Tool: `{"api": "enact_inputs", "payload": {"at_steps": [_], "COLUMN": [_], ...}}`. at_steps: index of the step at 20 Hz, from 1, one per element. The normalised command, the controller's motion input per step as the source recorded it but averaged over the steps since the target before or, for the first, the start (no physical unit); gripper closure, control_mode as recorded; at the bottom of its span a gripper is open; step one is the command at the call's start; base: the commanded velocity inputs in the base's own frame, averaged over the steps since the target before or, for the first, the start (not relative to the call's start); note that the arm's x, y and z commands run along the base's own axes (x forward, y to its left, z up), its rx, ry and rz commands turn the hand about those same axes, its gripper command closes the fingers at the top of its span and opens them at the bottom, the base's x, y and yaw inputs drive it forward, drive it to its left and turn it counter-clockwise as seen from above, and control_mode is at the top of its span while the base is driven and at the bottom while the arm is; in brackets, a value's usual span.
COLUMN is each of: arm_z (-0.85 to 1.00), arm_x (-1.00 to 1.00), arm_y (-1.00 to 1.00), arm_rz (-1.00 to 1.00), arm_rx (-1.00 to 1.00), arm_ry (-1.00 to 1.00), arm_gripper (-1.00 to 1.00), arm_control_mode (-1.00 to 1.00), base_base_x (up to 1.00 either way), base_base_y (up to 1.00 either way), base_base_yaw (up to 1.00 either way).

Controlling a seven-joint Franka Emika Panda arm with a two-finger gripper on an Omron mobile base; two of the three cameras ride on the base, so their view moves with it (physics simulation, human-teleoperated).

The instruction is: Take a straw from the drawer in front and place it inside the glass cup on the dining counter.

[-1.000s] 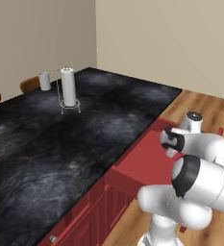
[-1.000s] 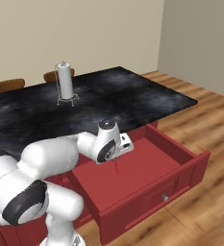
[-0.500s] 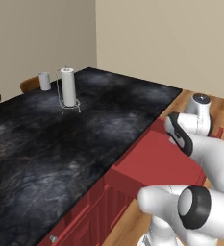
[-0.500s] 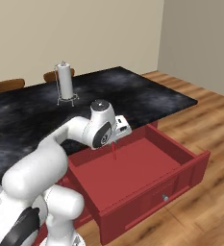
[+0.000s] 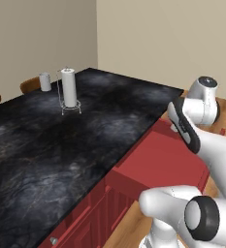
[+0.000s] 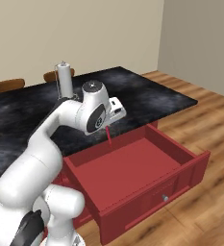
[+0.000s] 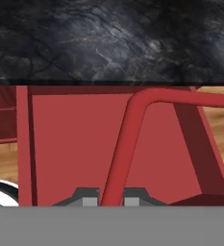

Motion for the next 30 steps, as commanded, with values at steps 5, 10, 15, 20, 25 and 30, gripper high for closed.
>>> {"api": "enact_inputs", "payload": {"at_steps": [5,10,15,20,25,30], "arm_z": [0.62,0.13,0.0,0.0,0.0,0.0], "arm_x": [-0.35,-0.38,-0.14,0.0,0.0,0.0], "arm_y": [0.01,0.09,0.07,0.11,0.0,0.0], "arm_rz": [0.04,0.06,0.06,0.01,0.0,0.0], "arm_rx": [0.0,0.0,0.0,-0.02,0.0,0.0], "arm_ry": [-0.07,-0.02,0.0,0.01,0.0,0.0], "arm_gripper": [1.0,1.0,1.0,1.0,1.0,1.0], "arm_control_mode": [-1.0,-1.0,-1.0,1.0,1.0,1.0], "base_base_x": [0.0,0.0,0.0,-0.2,-0.77,-0.81], "base_base_y": [0.0,0.0,0.0,0.09,0.32,0.5], "base_base_yaw": [0.0,0.0,0.0,0.0,0.15,0.34]}}
